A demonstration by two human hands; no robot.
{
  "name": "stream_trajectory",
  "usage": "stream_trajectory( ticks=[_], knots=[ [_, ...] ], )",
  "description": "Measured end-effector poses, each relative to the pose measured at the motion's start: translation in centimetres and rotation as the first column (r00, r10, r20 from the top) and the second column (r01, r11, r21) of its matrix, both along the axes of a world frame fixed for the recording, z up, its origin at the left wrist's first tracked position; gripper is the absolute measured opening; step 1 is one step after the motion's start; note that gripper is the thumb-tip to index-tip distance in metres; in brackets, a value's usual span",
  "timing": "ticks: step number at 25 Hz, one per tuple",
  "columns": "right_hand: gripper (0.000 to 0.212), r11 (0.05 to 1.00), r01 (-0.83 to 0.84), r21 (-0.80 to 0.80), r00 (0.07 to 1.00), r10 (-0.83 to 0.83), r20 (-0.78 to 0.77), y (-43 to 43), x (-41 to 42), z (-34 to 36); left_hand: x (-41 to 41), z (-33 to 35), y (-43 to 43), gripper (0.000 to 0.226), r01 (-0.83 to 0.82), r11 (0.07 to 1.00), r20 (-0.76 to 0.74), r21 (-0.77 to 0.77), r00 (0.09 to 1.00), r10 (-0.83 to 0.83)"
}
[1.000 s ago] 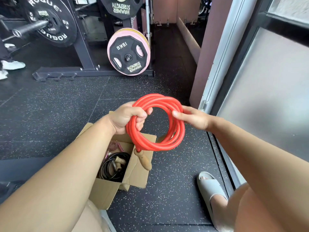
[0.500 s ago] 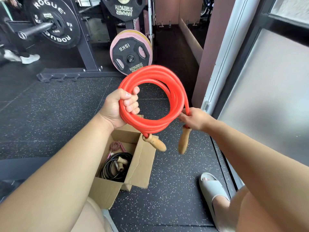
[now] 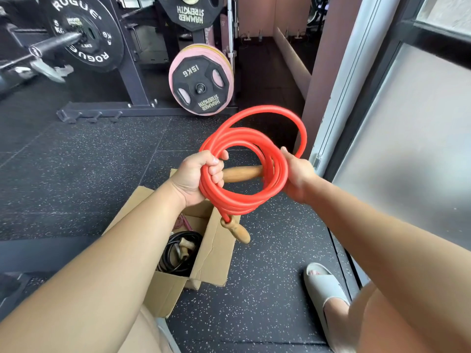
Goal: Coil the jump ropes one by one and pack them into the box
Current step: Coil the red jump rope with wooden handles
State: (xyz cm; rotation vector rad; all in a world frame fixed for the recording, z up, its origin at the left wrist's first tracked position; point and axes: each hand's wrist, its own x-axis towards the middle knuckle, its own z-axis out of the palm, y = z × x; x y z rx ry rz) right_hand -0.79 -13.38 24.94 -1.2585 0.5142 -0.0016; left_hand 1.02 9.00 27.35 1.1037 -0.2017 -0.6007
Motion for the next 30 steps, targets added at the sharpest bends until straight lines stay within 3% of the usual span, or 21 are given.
stream_trajectory(
  ticks=[3,11,15,17,19,22,23,27,30],
  knots=[
    [0.041,0.994,-0.031,0.104,0.998,0.036,-0.047,0.1,-0.1,-0.2,0.0,-0.7,0.0,0.022,-0.014,0.998,-0.012,0.057,1.0,0.015],
    [0.037,0.99,0.049,0.129,0.994,-0.035,-0.106,0.8,-0.5,-0.8,-0.1,-0.3,0.4,0.026,0.003,0.981,0.017,0.194,1.0,-0.006],
    [0.035,0.963,-0.046,0.264,0.982,0.092,-0.166,0.8,-0.7,-0.1,-0.6,-0.6,-0.6,0.023,-0.031,0.98,0.027,0.198,0.999,0.026],
    [0.034,0.961,-0.148,0.235,0.952,0.203,-0.229,0.8,-0.7,-0.6,-0.9,-1.0,-1.2,0.02,-0.092,0.964,0.066,0.251,0.995,0.078],
    [0.051,0.949,-0.258,0.182,0.923,0.298,-0.243,0.8,-0.4,-1.1,-0.8,-1.1,-1.4,0.011,-0.167,0.937,0.113,0.306,0.984,0.138],
    [0.104,0.88,-0.316,0.356,0.911,0.386,-0.146,0.9,-0.8,-0.6,-0.3,-1.1,-1.4,0.008,-0.29,0.887,0.174,0.358,0.955,0.242],
    [0.11,0.831,-0.367,0.419,0.9,0.431,-0.068,0.7,-1.0,-0.2,-0.1,-1.1,-1.4,0.014,-0.329,0.868,0.191,0.373,0.942,0.275],
    [0.088,0.73,-0.569,0.379,0.812,0.572,0.117,0.4,-1.6,-0.3,0.2,-0.7,-1.4,0.02,-0.405,0.827,0.261,0.391,0.91,0.322],
    [0.088,0.708,-0.667,0.231,0.741,0.664,0.102,-0.4,-1.1,-1.2,0.5,-0.6,-1.1,0.012,-0.471,0.786,0.353,0.401,0.871,0.342]
  ],
)
